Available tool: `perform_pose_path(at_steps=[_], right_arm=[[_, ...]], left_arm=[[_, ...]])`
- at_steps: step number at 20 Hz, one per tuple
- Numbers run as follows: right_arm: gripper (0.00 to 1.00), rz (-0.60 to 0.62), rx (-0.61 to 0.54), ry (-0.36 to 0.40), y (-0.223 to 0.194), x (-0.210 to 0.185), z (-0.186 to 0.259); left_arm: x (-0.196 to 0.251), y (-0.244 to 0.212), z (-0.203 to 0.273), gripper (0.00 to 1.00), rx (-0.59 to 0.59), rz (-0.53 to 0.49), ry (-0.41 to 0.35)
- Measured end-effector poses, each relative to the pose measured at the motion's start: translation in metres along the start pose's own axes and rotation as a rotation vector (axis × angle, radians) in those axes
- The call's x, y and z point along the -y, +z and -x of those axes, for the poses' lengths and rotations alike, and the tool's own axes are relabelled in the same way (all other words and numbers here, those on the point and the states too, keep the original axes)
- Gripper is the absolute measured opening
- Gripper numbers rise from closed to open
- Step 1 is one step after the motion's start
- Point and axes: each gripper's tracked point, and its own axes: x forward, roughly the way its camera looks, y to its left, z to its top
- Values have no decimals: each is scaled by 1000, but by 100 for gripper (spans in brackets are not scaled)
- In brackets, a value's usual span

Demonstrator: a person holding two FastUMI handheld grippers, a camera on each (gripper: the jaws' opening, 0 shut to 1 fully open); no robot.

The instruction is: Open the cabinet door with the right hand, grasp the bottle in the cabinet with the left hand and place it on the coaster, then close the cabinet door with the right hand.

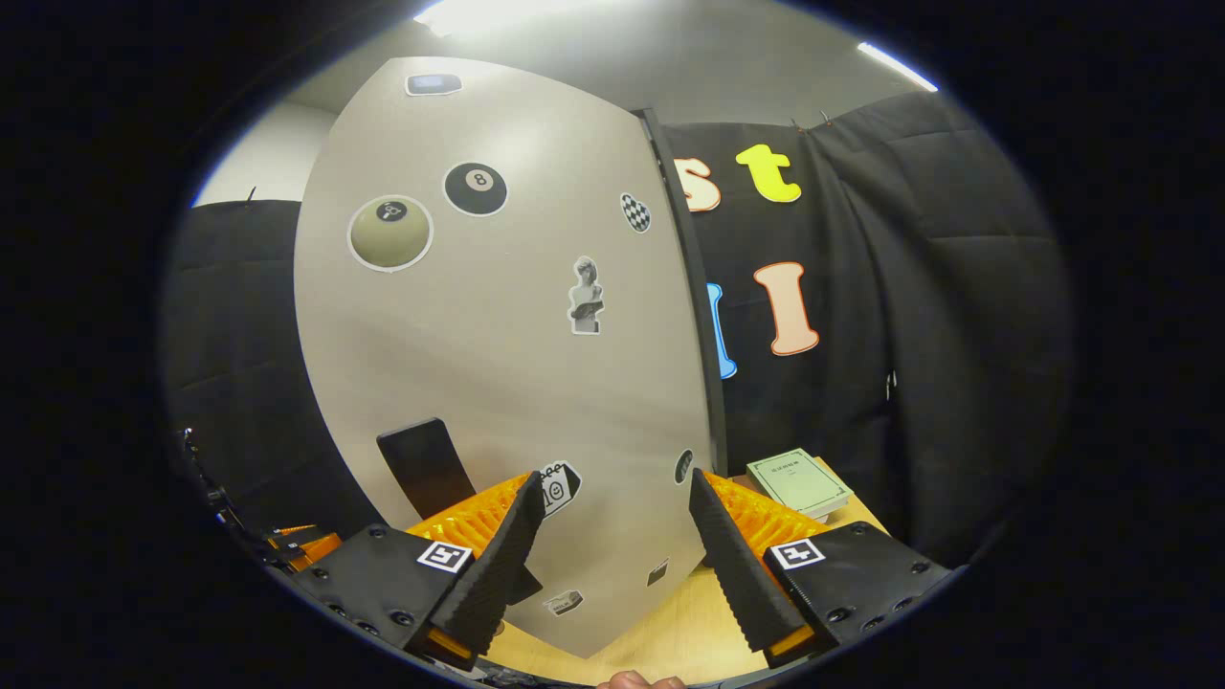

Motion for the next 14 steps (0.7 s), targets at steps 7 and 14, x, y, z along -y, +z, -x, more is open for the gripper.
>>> perform_pose_path(at_steps=[7,14], right_arm=[[97,-55,8,96,2,-55,-32],[97,-19,40,43,2,-37,-30]], left_arm=[[-17,-10,9,80,-19,7,-9],[-15,-12,10,80,-21,34,-67]])
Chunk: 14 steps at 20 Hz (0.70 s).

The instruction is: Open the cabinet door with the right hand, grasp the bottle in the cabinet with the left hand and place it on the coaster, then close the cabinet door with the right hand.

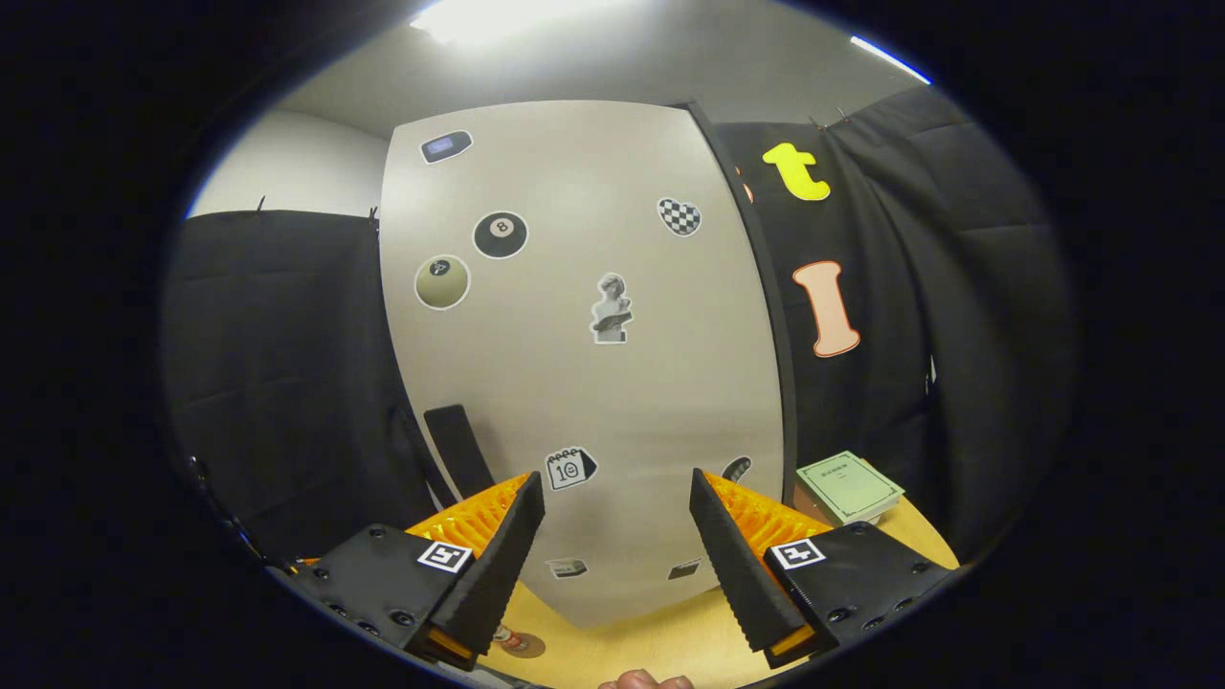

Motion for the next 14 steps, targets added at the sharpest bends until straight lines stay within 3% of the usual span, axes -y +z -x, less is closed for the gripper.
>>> perform_pose_path(at_steps=[7,14], right_arm=[[97,-23,-11,-61,-8,70,16],[97,24,9,-81,0,149,34]], left_arm=[[14,22,8,80,67,-90,-20],[109,51,5,83,145,-102,-3]])
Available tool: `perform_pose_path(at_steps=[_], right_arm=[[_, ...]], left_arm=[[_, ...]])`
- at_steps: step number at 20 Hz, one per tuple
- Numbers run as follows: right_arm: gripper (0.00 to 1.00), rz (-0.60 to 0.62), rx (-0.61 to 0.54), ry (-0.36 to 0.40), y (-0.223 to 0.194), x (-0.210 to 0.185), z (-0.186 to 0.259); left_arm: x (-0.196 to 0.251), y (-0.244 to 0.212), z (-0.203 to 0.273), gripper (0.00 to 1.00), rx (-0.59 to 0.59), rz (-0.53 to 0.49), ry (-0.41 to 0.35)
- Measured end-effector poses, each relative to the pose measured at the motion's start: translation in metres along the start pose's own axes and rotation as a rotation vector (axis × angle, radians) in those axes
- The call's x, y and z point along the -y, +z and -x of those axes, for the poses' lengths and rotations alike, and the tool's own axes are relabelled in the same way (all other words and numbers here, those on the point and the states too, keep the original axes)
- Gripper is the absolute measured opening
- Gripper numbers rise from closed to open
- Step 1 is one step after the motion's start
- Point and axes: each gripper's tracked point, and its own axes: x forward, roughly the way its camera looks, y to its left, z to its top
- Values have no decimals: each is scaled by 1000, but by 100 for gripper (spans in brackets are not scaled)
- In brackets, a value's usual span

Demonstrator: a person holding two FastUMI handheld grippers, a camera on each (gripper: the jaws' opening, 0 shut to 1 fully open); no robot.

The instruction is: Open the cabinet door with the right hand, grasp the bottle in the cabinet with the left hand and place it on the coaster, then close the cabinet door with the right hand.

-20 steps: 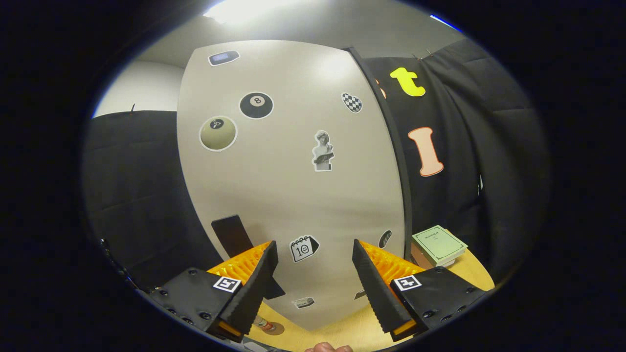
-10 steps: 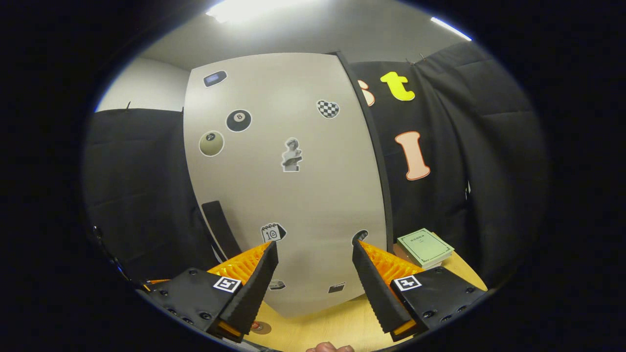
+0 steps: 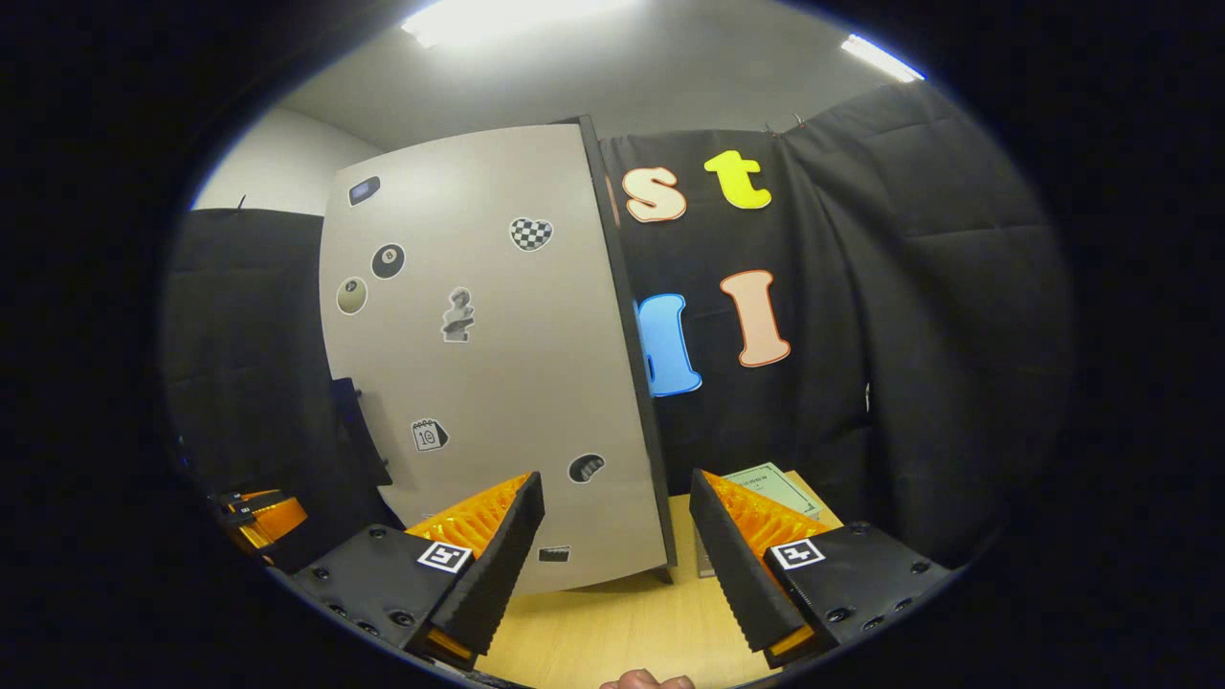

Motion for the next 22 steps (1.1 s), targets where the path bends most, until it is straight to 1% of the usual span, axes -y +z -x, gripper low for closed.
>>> perform_pose_path(at_steps=[3,5,8,10,12,15,16,17,20,22], right_arm=[[98,1,10,9,2,30,6],[98,8,10,34,0,42,8],[98,8,17,44,1,64,16],[97,15,21,29,-1,77,21],[97,8,23,18,-4,87,26],[97,-20,22,2,-9,98,31],[97,-26,24,-7,-10,101,30],[97,-30,24,-16,-12,104,30],[97,-29,18,-39,-21,108,27],[97,-30,12,-57,-27,104,22]], left_arm=[[36,4,0,80,15,-2,24],[61,0,2,80,11,30,36],[93,-4,6,81,9,83,52],[102,-6,12,83,8,88,71],[110,-2,17,83,14,78,75],[112,0,20,83,17,62,88],[112,3,21,80,21,61,88],[113,5,22,80,25,61,87],[108,9,21,80,35,57,98],[105,8,19,80,42,64,85]])
